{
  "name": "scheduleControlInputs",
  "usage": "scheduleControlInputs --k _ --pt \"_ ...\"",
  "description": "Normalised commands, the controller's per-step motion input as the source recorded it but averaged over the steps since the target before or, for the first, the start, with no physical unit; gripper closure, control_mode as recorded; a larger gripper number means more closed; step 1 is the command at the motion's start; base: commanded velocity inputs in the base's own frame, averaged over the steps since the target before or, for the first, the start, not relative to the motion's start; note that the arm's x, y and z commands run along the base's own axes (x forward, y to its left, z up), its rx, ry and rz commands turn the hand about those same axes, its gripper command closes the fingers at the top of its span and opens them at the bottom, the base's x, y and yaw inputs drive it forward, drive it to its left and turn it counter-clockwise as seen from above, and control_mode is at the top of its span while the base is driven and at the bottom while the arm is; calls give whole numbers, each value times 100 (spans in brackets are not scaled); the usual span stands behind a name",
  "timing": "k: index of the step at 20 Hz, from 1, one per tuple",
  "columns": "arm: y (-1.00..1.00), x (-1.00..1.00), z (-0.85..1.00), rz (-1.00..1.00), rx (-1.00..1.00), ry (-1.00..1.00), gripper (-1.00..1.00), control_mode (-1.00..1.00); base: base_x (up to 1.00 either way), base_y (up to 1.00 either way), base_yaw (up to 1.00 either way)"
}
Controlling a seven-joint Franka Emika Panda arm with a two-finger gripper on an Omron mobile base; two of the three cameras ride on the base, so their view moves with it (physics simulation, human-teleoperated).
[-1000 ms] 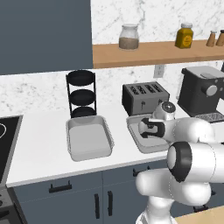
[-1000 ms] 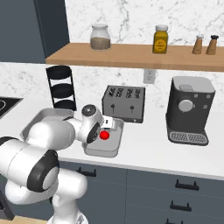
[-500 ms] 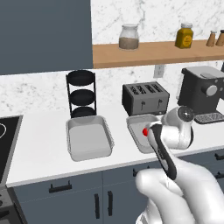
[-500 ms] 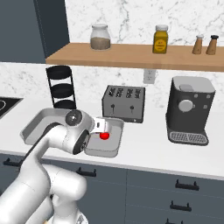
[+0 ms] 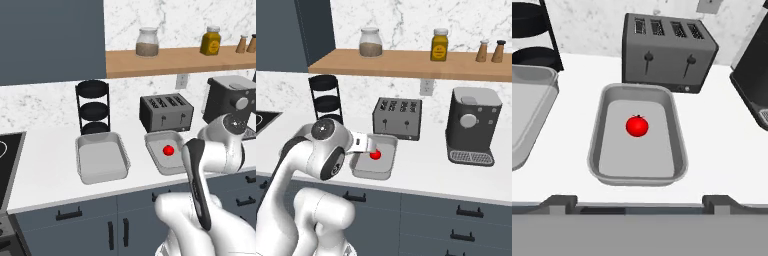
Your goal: Place one tomato and one chicken drumstick in each tupperware on the nearby counter, to pack two identical lunches.
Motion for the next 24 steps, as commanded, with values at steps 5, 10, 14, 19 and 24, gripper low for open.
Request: scheduleControlInputs --k 5,10,14,19,24 --pt "16 -64 12 0 -4 10 -100 -100 0 0 0" --pt "0 0 0 0 0 0 -100 100 -93 -25 -5" --pt "0 0 0 0 0 0 -100 100 -83 -96 -23" --pt "0 0 0 0 0 0 -100 100 -42 -100 -29" --pt "0 0 0 0 0 0 -100 100 -15 -100 -29"
